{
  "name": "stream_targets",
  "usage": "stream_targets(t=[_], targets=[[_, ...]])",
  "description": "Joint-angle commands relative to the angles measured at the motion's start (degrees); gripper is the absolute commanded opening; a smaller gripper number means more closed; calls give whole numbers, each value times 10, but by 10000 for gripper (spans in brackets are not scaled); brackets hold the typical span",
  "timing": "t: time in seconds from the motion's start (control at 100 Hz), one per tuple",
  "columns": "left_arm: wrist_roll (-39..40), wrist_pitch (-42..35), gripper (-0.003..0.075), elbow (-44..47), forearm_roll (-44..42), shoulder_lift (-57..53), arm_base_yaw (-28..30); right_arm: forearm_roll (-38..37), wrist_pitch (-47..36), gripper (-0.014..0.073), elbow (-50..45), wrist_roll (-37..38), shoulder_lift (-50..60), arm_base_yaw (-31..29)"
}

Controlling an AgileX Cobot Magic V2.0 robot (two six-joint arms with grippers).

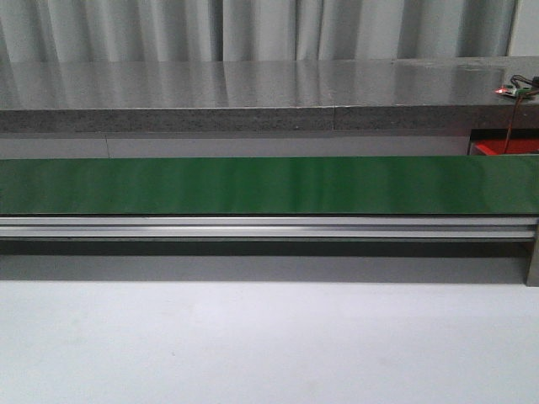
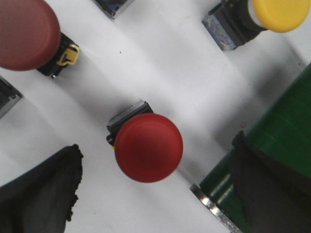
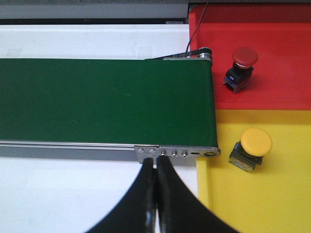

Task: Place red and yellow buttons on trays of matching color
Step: 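Grasp the red button with the left gripper and carry it over the belt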

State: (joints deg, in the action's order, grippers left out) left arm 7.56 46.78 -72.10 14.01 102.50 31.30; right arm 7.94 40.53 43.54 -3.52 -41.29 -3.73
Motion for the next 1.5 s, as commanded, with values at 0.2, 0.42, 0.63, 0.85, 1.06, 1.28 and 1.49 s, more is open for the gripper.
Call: stream_targets(t=[0.2,0.42,0.63,0.85,1.06,1.28,1.49], targets=[[15,-29,608,-19,-2,11,1,2,-35,-71,14,-5,3,0],[17,-45,496,-19,-2,15,1,2,-35,-71,14,-5,3,0],[19,-49,341,-19,-2,15,1,2,-35,-71,14,-5,3,0],[19,-45,251,-19,-1,13,1,2,-35,-71,14,-5,3,0],[19,-43,239,-19,-1,-18,1,2,-35,-71,14,-5,3,0],[-22,-13,239,-50,-4,-92,-18,2,-35,-71,14,-5,3,0],[-67,75,239,-140,-4,-106,-60,2,-35,-71,14,-5,3,0]])
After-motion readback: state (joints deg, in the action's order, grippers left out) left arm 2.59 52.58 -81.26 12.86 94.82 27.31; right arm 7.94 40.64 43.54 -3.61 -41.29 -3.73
